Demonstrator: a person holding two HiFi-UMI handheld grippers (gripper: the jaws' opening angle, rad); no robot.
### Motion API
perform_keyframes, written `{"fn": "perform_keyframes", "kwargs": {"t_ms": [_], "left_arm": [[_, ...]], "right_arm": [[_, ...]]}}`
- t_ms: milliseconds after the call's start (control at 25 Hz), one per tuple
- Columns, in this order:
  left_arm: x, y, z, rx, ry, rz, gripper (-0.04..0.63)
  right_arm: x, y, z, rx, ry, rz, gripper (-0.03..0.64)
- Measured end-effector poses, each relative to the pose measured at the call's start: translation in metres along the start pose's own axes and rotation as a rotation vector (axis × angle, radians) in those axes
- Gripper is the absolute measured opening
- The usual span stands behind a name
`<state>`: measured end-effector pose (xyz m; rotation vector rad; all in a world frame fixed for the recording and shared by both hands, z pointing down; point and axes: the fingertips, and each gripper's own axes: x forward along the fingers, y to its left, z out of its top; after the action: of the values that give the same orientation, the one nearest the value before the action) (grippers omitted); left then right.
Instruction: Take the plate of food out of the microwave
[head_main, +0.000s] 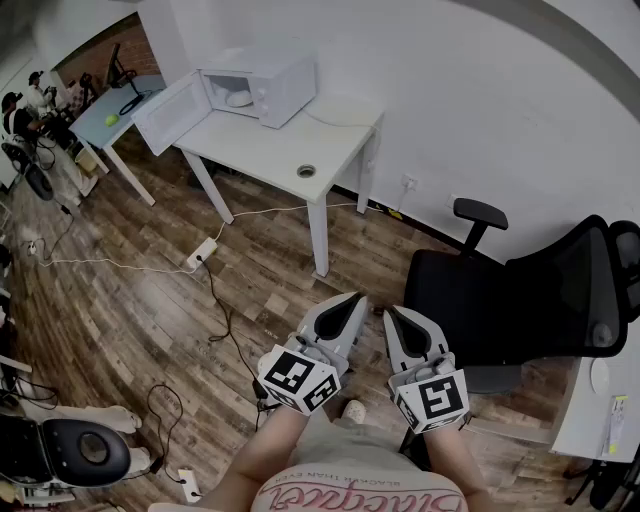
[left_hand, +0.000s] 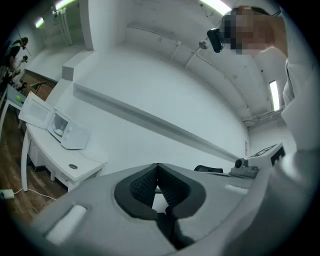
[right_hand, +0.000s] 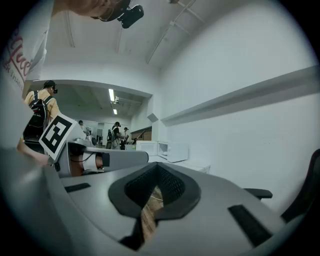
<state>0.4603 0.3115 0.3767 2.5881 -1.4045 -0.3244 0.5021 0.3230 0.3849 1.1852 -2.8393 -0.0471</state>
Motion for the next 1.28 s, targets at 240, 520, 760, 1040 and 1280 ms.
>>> {"fn": "perform_keyframes", "kwargs": {"t_ms": [240, 520, 760, 1040, 1280], "left_arm": [[0.000, -0.036, -0.002, 0.031, -0.001, 0.006, 0.005], [0.000, -0.044, 0.008, 0.064, -0.017, 0.031, 0.005], [-0.008, -0.030, 0.017, 0.070, -0.026, 0.070, 0.005], [-0.027, 0.014, 0.027, 0.066, -0.043, 0.166, 0.004], [-0.044, 0.056, 0.037, 0.069, -0.043, 0.230, 0.005]], "right_arm": [[-0.035, -0.009, 0.008, 0.013, -0.036, 0.000, 0.009], [-0.040, -0.011, 0.018, -0.001, -0.071, 0.033, 0.011], [-0.026, -0.003, 0.022, 0.007, -0.075, 0.071, 0.010], [0.010, 0.022, 0.019, -0.007, -0.064, 0.149, 0.011], [0.046, 0.044, 0.021, -0.017, -0.056, 0.202, 0.011]]}}
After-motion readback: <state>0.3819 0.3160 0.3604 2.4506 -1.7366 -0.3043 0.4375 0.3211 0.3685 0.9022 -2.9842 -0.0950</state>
